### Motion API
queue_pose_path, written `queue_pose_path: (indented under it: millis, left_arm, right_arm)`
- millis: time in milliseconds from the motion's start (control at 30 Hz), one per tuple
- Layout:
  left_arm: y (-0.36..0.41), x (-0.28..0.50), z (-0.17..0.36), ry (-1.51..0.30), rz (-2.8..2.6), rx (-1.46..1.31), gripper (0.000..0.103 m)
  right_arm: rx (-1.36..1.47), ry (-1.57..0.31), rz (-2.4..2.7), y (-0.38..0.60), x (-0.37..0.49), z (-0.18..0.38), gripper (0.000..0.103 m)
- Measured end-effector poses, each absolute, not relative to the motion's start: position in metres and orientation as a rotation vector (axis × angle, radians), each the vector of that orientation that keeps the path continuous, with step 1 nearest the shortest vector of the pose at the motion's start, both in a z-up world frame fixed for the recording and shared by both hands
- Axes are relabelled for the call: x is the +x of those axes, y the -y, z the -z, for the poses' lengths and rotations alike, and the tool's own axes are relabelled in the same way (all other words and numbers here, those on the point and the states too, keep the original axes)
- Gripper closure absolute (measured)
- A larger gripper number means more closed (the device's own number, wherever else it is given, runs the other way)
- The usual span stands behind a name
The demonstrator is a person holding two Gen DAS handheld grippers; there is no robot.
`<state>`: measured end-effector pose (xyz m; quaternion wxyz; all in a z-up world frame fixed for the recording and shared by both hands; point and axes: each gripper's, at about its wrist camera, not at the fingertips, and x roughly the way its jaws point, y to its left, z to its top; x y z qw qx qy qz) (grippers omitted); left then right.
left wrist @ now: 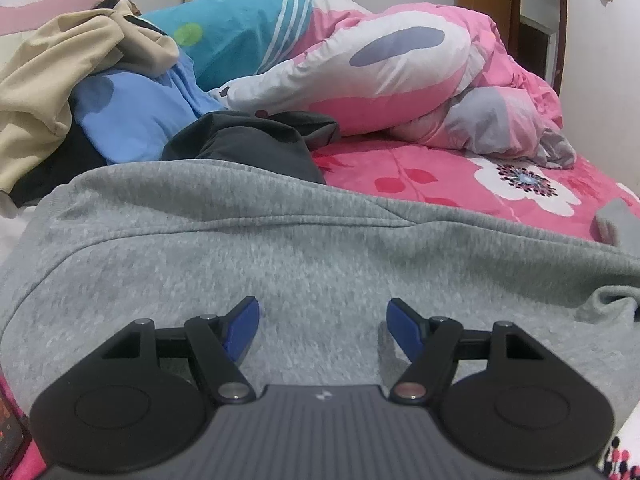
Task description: Fold clothes
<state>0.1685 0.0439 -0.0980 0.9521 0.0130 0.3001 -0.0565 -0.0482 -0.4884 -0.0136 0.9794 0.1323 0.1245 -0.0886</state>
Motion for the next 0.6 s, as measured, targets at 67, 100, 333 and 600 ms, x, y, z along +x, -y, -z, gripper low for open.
queue_pose_path:
  millis: [67, 100, 333, 600]
  left_arm:
    - [-0.043, 0.169, 0.099, -0.605, 0.115, 0.025, 0.030]
    - [-0.044, 0.169, 0.100, -0.604, 0.115, 0.020, 0.030]
    - [-0.048, 0.167, 0.104, -0.588, 0.135, 0.011, 0.029]
    - [-0.053, 0.164, 0.108, -0.571, 0.182, 0.011, 0.026]
  right_arm:
    - [0.238, -0.205, 0.119, 0.483, -0.040, -0.004, 0.044]
    - [0.224, -0.182, 0.089, 0.480, -0.037, -0.012, 0.044]
    - [0.115, -0.407, -0.488, 0.375, 0.160, 0.004, 0.046]
    - [-0.137, -0.727, -0.790, 0.261, 0.293, 0.063, 0.045]
